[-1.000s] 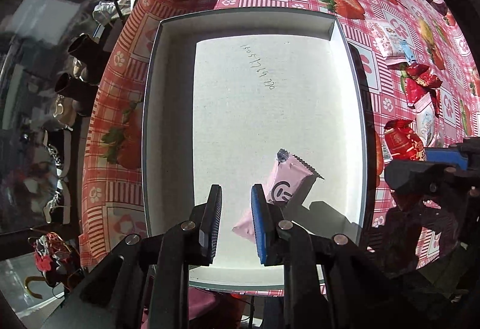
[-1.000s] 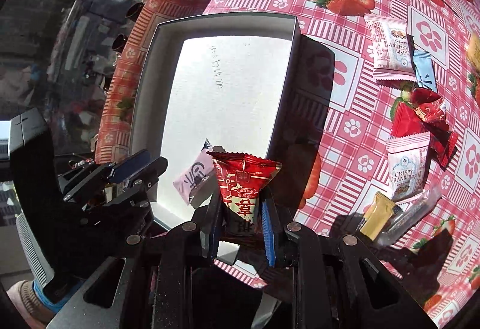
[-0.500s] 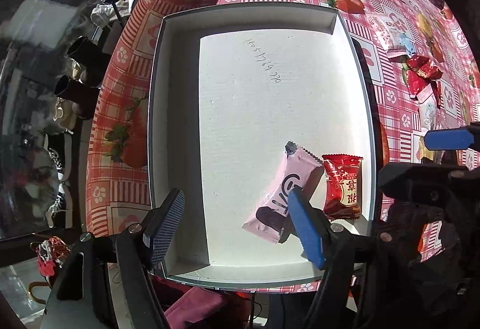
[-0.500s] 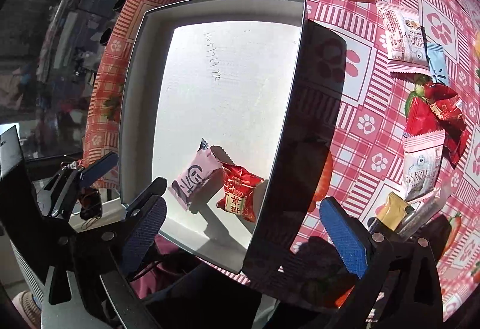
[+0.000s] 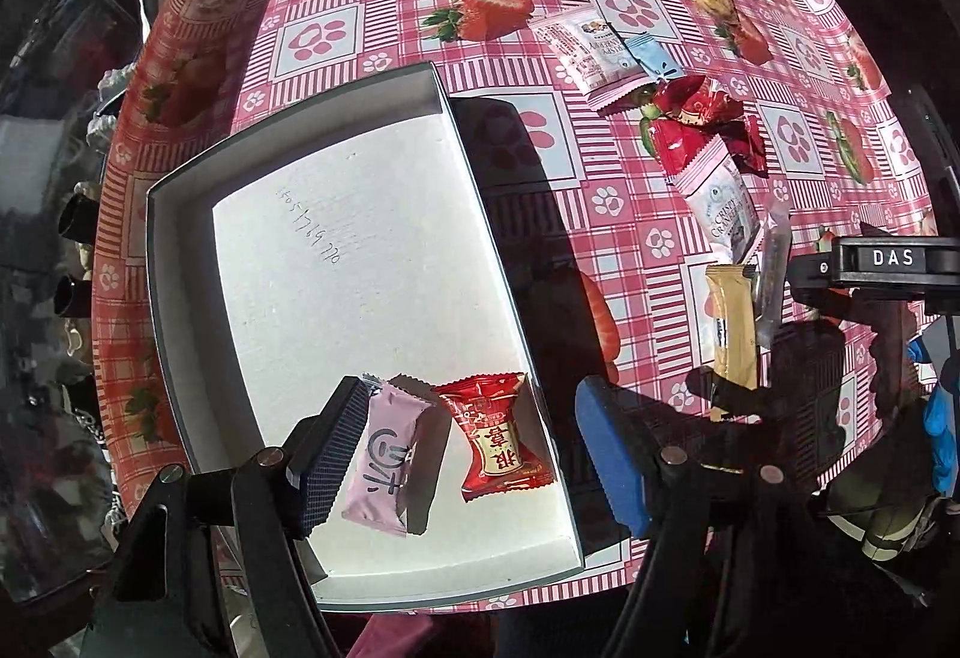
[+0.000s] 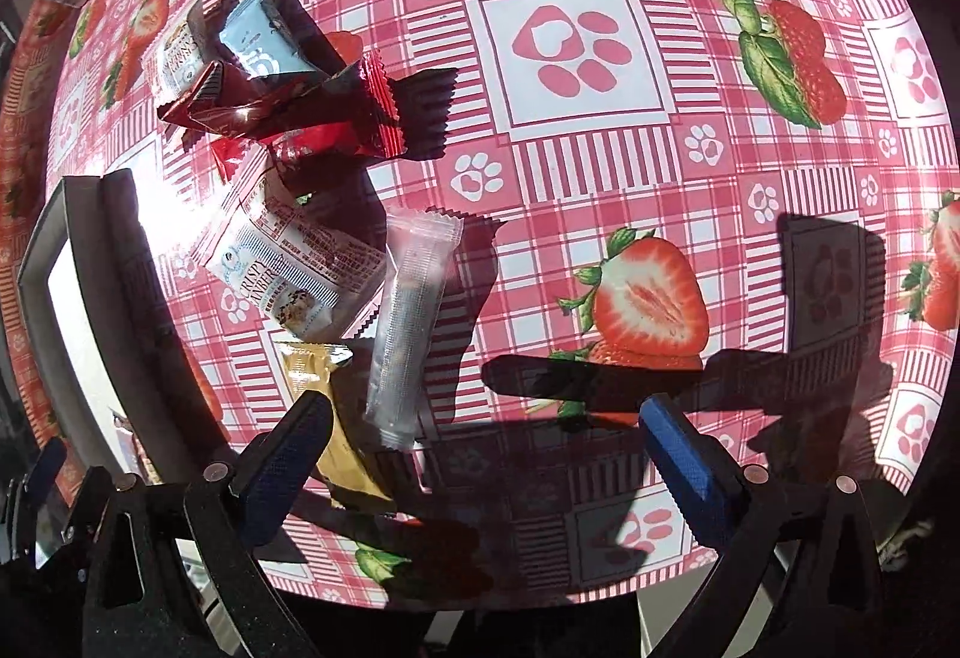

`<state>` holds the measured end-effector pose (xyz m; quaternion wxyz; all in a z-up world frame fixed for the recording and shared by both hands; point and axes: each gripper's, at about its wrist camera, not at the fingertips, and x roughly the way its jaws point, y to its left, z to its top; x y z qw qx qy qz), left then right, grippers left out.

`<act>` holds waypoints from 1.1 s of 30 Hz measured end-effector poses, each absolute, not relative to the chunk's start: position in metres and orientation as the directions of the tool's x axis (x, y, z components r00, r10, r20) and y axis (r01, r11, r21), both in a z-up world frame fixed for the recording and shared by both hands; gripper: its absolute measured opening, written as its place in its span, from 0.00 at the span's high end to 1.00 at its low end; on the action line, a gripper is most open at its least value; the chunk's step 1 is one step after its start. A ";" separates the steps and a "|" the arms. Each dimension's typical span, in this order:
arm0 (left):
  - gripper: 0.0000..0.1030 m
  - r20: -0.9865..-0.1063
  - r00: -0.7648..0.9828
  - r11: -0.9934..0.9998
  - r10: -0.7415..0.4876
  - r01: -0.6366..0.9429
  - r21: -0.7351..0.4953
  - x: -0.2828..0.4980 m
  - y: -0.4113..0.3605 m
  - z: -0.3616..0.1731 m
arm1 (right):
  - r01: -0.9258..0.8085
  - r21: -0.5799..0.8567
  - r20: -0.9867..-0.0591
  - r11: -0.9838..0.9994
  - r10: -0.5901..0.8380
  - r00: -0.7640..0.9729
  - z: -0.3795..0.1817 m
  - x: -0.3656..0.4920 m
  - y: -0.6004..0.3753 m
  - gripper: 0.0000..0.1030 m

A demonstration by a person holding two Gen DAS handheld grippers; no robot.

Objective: Organize snacks
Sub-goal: 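Grasp the clear bar packet with right gripper while left grasps Crispy Cranberry packet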

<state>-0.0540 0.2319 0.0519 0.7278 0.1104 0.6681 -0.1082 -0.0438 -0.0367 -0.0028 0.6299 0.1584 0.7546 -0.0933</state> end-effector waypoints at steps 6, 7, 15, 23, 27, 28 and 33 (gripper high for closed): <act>0.27 -0.998 0.020 0.950 -0.054 0.310 -0.045 -0.036 0.197 0.047 | 0.399 0.042 -0.983 0.916 0.110 -0.148 -0.023 -0.034 -0.037 0.00; 0.27 -0.998 0.010 0.950 -0.059 0.306 -0.053 -0.032 0.190 0.044 | 0.391 0.042 -0.982 0.919 0.109 -0.151 -0.027 -0.032 -0.031 0.00; 0.27 -0.996 -0.046 0.960 -0.077 0.266 -0.086 -0.013 0.143 0.020 | 0.275 -0.075 -0.987 0.959 -0.031 -0.160 -0.037 -0.056 -0.054 0.00; 0.26 -0.995 -0.061 0.993 -0.076 0.087 -0.081 0.005 0.117 -0.004 | 0.341 0.020 -0.984 0.940 0.079 -0.158 -0.044 -0.083 -0.091 0.00; 0.26 -0.997 -0.047 0.998 -0.061 0.023 -0.062 0.012 0.111 -0.007 | 0.386 0.028 -0.980 0.922 0.102 -0.171 -0.045 -0.085 -0.109 0.00; 0.26 -0.997 -0.048 0.998 -0.056 0.011 -0.057 0.014 0.107 -0.008 | 0.390 0.029 -0.978 0.920 0.106 -0.177 -0.046 -0.084 -0.112 0.00; 0.26 -0.998 -0.031 0.998 -0.053 -0.028 -0.053 0.013 0.102 -0.001 | 0.513 0.099 -0.963 0.853 0.213 -0.168 -0.043 -0.083 -0.139 0.00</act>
